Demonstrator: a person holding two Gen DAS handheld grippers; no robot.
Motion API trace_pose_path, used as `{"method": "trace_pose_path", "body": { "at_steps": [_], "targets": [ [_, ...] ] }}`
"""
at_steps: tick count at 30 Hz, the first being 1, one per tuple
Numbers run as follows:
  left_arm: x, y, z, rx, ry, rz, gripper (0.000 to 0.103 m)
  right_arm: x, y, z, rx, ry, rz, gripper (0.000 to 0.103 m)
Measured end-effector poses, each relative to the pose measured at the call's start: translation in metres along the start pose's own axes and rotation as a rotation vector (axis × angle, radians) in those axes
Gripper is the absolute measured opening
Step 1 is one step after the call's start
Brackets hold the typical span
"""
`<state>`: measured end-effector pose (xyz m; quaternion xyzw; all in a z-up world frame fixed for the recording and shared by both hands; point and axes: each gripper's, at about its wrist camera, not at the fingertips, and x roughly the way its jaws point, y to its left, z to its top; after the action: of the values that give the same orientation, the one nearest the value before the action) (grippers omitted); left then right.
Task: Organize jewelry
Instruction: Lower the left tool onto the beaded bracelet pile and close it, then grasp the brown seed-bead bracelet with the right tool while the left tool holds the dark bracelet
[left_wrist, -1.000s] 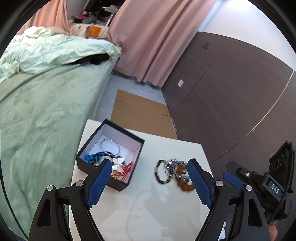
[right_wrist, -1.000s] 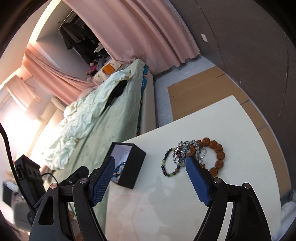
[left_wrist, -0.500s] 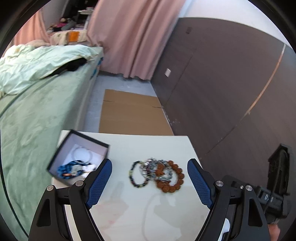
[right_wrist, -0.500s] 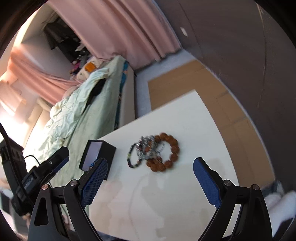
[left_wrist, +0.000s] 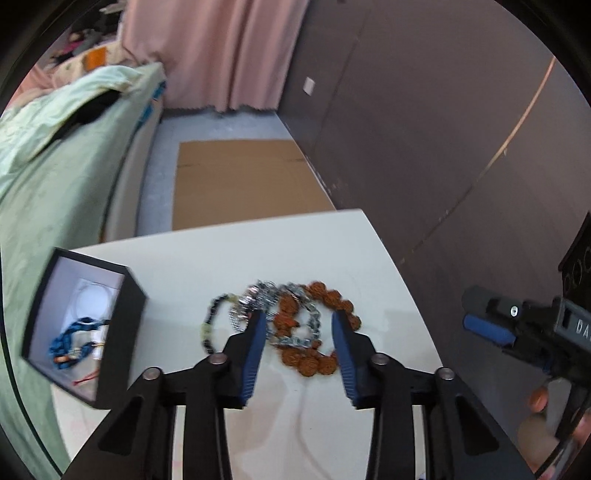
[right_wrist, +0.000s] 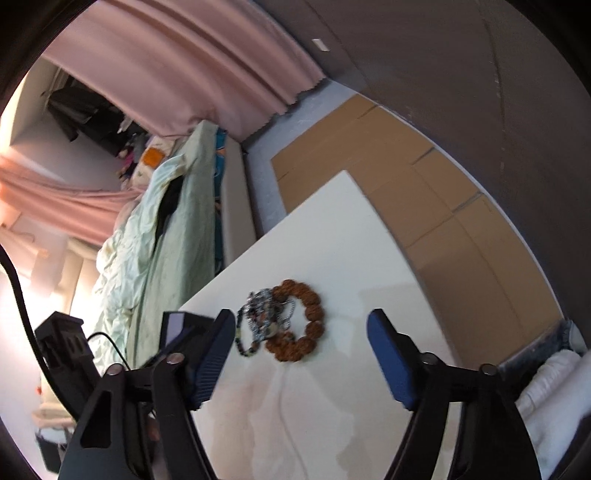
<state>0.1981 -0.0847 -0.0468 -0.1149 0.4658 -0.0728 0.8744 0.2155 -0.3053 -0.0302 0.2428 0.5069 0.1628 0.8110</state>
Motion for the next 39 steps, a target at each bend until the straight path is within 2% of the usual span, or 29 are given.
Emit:
{"method": "trace_pose_path", "body": {
  "at_steps": [6, 13, 14, 16, 17, 18, 20, 27, 31, 39],
  "targets": [
    [0.031, -0.013, -0.001, 0.044, 0.058, 0.011, 0.037, 0.003, -0.010, 0.007, 0.033, -0.005, -0.034, 0.071],
    [0.061, -0.027, -0.003, 0.144, 0.116, 0.112, 0.036, 0.003, -0.017, 0.010, 0.053, -0.013, -0.068, 0.071],
    [0.064, -0.028, -0.004, 0.154, 0.120, 0.129, 0.034, 0.003, -0.017, 0.010, 0.052, -0.013, -0.070, 0.071],
    [0.069, -0.027, -0.003, 0.158, 0.130, 0.144, 0.019, 0.003, -0.016, 0.009, 0.046, -0.012, -0.074, 0.071],
    [0.070, -0.026, -0.003, 0.157, 0.131, 0.147, 0.018, 0.004, -0.016, 0.008, 0.043, -0.010, -0.075, 0.071],
    [0.069, -0.026, -0.002, 0.156, 0.128, 0.144, 0.012, 0.005, -0.015, 0.008, 0.043, -0.005, -0.065, 0.071],
    [0.064, -0.026, 0.000, 0.156, 0.112, 0.129, 0.011, 0.009, -0.016, 0.007, 0.055, 0.020, -0.015, 0.071],
    [0.030, -0.015, 0.009, 0.122, 0.043, 0.094, 0.011, 0.024, -0.020, 0.002, 0.065, 0.069, -0.009, 0.050],
    [0.007, -0.007, 0.010, 0.114, -0.004, 0.085, 0.011, 0.035, -0.013, -0.004, 0.038, 0.093, -0.012, 0.049],
    [-0.032, 0.018, 0.006, 0.061, -0.084, 0.050, 0.011, 0.055, 0.003, -0.012, -0.036, 0.116, -0.094, 0.048]
  ]
}}
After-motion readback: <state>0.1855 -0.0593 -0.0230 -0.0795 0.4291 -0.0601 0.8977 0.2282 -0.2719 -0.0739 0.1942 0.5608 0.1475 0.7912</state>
